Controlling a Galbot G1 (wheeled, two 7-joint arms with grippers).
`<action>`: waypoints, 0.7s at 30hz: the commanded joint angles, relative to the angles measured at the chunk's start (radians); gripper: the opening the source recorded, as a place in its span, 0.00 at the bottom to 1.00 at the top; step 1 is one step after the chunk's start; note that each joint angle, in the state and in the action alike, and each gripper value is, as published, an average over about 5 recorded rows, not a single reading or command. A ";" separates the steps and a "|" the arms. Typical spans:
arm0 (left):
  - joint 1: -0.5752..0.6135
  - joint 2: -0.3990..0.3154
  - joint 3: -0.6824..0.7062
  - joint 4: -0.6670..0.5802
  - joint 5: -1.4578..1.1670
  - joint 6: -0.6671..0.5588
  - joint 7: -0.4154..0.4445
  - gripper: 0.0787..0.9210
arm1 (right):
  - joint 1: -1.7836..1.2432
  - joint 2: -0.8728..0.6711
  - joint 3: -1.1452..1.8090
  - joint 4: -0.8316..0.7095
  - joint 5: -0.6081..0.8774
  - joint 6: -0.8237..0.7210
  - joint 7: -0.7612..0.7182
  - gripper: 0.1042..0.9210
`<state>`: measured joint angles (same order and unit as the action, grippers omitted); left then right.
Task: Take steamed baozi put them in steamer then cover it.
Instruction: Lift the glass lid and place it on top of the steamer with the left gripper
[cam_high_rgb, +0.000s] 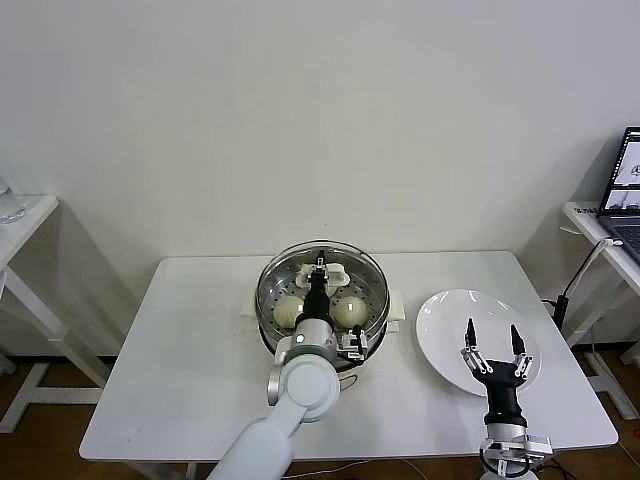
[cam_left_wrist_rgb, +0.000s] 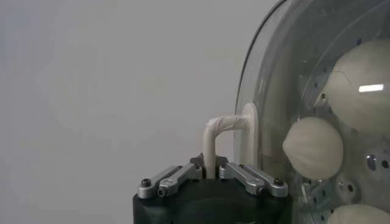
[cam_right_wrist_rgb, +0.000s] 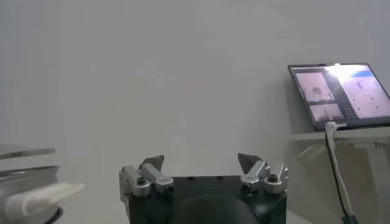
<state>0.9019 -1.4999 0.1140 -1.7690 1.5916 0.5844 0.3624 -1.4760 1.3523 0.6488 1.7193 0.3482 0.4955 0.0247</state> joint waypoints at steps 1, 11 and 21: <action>0.012 -0.022 -0.005 0.026 0.014 -0.002 -0.004 0.14 | 0.002 0.000 -0.002 -0.005 -0.002 0.001 -0.001 0.88; 0.028 -0.019 -0.010 0.014 0.013 -0.001 -0.007 0.14 | 0.010 0.000 -0.012 -0.015 -0.010 0.004 -0.002 0.88; 0.034 -0.020 -0.017 0.013 0.014 -0.012 -0.013 0.14 | 0.013 0.000 -0.014 -0.016 -0.012 0.005 -0.003 0.88</action>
<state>0.9320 -1.5188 0.0989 -1.7594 1.6018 0.5800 0.3535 -1.4633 1.3511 0.6356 1.7044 0.3375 0.4990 0.0224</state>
